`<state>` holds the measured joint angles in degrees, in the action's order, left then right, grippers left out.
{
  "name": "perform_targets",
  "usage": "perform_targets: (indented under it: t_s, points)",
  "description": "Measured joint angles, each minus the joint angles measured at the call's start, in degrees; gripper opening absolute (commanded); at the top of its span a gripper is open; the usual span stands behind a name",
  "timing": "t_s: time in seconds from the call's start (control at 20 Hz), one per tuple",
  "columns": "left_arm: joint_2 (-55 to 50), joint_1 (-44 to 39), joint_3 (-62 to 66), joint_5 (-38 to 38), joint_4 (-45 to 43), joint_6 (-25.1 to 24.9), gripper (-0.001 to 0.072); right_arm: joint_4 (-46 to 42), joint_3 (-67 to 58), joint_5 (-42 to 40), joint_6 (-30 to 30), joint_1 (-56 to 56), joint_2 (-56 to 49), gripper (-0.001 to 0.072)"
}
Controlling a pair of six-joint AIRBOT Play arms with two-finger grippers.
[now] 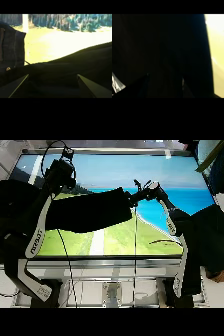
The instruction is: Fold the clothes and pants, and hang the long-sleeved shirts on hangers.
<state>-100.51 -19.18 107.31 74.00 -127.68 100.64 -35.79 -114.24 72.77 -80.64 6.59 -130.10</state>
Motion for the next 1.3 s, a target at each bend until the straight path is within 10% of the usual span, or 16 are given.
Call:
perform_targets:
  t_s: [1.15,1.2,1.3]
  points:
    - [-0.31,0.98,-0.04,-0.22,1.99,-1.81,0.0702,-9.09,-0.92,0.87,-5.79,0.24,0.94,0.0446]
    - [-0.39,0.98,-0.04,-0.20,2.10,-1.81,0.0701,-8.37,-0.92,0.68,-5.79,1.14,0.70,0.0404]
    - [-0.74,1.01,-0.04,-0.20,2.23,-1.81,0.0698,-8.04,-1.36,0.74,-5.70,2.43,0.37,0.0013]
